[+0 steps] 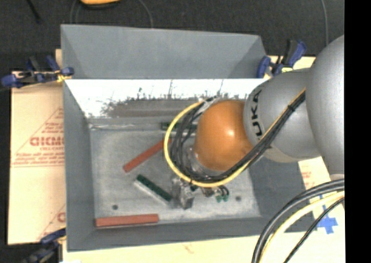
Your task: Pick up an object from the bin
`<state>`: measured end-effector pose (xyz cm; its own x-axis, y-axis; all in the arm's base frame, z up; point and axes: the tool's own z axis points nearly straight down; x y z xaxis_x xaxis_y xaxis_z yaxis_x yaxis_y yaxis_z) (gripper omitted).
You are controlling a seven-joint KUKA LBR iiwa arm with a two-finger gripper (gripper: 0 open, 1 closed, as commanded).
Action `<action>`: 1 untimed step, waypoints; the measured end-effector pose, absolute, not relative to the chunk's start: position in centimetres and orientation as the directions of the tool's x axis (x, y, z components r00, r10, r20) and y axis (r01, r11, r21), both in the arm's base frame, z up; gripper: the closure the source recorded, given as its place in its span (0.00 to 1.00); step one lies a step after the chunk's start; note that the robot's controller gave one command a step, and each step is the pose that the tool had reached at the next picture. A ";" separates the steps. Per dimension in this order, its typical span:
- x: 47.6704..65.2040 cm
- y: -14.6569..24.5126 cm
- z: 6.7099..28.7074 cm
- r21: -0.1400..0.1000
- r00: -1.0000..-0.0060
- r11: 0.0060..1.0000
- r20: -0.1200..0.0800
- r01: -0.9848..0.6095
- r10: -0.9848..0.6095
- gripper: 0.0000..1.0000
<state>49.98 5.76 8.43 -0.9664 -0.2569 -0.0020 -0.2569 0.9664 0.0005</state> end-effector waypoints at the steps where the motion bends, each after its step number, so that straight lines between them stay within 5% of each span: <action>1: 50.0 5.8 8.4 0.001 -0.967 0.967 -0.002 -0.255 -0.255 0.00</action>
Offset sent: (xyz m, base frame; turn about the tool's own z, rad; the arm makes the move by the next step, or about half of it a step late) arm 0.0000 0.0000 0.0000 0.0000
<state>49.98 5.78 8.43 -0.9669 -0.2551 -0.0019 -0.2551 0.9669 0.0013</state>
